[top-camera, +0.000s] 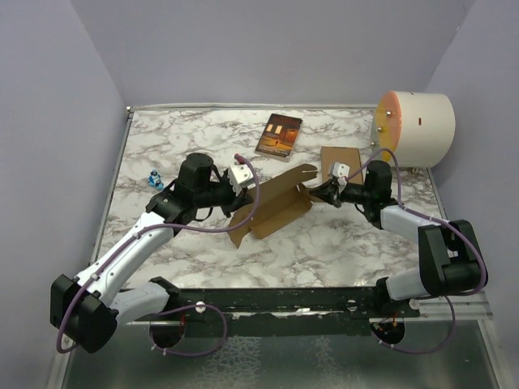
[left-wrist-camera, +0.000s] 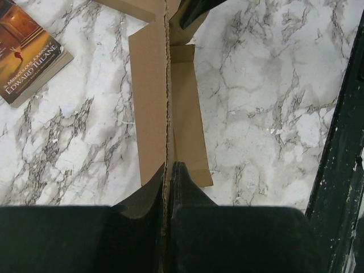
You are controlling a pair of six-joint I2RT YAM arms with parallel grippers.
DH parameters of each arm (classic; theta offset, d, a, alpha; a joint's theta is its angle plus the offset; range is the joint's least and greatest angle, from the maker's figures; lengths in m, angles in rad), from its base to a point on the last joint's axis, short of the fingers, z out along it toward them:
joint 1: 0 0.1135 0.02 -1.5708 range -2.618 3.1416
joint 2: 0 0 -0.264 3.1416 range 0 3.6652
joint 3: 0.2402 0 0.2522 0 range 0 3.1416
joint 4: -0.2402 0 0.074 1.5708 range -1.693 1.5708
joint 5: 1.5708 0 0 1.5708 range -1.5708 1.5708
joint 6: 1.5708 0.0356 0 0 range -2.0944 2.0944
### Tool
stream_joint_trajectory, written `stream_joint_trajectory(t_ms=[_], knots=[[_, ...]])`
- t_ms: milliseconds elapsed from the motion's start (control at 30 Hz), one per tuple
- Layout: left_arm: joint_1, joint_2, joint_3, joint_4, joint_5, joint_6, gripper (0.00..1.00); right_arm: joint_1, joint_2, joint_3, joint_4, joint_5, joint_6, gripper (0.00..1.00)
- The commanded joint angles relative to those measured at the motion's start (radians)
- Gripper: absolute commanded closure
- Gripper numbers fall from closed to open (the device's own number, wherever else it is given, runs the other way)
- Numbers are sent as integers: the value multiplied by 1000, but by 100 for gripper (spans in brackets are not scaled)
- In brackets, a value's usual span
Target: Fold the paper box
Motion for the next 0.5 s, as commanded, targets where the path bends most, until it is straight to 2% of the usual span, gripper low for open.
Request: stream_joint_trajectory(t_ms=[0,300,467], knots=[[11,23,1,55,44,-60,100,-3,5,22,-84,-12,-74,96],[58,22,-34,104,67,-215,100,-4,17,35,-114,-5,-78,98],[147,32,-50,132,164,-318,100,-4,10,32,-121,-6,-90,99]])
